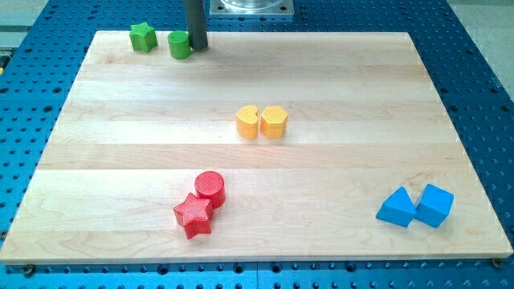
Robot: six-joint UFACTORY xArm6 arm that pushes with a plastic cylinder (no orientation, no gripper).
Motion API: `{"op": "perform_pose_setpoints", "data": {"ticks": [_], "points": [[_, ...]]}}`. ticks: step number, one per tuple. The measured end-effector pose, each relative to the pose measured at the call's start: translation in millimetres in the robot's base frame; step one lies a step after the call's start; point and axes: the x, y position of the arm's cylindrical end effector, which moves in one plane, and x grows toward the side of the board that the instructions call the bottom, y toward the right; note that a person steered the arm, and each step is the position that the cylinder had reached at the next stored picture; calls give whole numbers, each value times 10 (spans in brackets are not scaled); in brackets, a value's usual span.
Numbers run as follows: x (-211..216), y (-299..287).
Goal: Move your arm slightly down
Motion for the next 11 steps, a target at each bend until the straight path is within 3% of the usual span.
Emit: {"op": "perform_pose_setpoints", "data": {"ticks": [1,2,3,4,11], "points": [[335,245],[329,-238],[399,-353],[479,128],[630,191]]}}
